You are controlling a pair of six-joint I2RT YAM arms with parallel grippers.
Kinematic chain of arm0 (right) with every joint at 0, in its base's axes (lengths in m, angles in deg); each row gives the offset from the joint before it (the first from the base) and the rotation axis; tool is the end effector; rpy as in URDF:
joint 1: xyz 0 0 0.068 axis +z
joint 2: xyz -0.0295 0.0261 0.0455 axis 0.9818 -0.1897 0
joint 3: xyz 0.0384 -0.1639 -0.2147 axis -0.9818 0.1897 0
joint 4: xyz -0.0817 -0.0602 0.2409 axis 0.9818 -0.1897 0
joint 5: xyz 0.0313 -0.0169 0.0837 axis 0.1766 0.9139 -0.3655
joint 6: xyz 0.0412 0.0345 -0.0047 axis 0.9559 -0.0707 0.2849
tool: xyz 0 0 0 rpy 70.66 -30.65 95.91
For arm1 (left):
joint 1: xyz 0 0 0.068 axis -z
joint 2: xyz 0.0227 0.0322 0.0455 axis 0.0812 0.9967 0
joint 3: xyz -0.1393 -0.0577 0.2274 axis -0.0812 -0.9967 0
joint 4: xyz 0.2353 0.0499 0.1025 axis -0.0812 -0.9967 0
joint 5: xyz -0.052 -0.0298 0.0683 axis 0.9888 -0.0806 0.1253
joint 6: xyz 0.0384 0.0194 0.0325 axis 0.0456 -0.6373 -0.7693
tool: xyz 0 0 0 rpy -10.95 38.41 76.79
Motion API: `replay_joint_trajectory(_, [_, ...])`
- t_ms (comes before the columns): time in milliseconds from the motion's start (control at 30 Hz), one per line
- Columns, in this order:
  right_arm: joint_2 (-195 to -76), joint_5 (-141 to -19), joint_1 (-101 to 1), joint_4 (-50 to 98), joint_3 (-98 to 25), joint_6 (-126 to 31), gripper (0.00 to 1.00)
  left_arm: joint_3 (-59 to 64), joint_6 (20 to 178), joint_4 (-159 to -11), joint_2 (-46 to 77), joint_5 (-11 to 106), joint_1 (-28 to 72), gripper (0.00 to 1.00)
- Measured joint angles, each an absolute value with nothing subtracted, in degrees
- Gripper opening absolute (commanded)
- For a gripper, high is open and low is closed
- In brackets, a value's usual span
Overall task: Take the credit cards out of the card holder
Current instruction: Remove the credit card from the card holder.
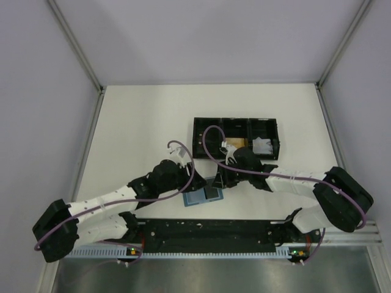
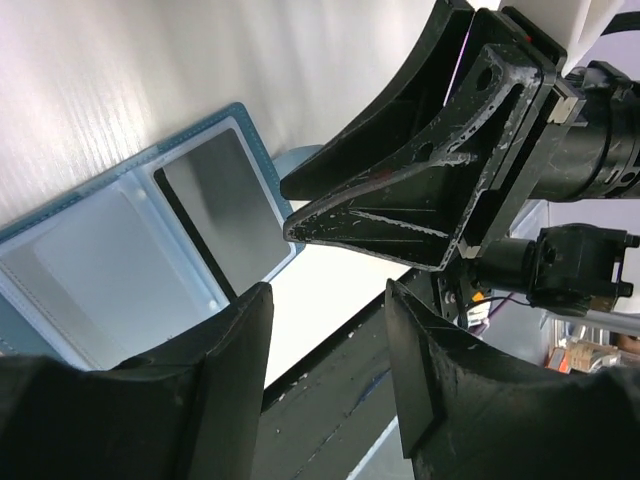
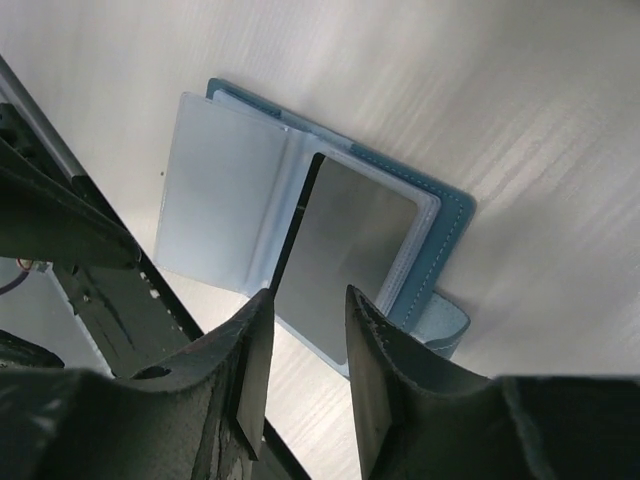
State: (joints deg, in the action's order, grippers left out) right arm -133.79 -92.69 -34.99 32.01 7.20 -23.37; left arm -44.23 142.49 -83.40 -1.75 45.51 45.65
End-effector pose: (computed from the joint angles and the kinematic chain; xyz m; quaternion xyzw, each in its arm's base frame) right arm 0.1801 0.1917 0.1631 -0.1746 0.8793 0.3799 0.2281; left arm 0.1337 -0.1673 0.2042 -0.0043 0.8593 -0.4329 0.2723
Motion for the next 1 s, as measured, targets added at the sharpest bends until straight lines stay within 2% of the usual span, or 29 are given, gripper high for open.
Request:
replay_joint_trajectory(200, [-135.12, -92.78, -35.84, 32.95, 7.58, -22.98, 0.23, -47.44, 145.40, -77.55, 1.49, 43.59, 46.02, 0.47])
replay_joint_trajectory(300, [-135.97, -92.78, -35.86, 33.34, 7.58, -22.93, 0.22, -48.62, 146.49, -75.84, 3.74, 42.67, 46.02, 0.42])
replay_joint_trajectory(400, [-136.61, -92.80, -36.04, 33.45, 7.68, -22.93, 0.20, -50.22, 147.65, -74.20, 5.23, 41.81, 46.02, 0.41])
replay_joint_trajectory(1000, [-137.96, -93.82, -36.61, 34.94, 8.69, -22.54, 0.19, -52.29, 151.34, -67.10, 12.96, 41.51, 46.02, 0.39])
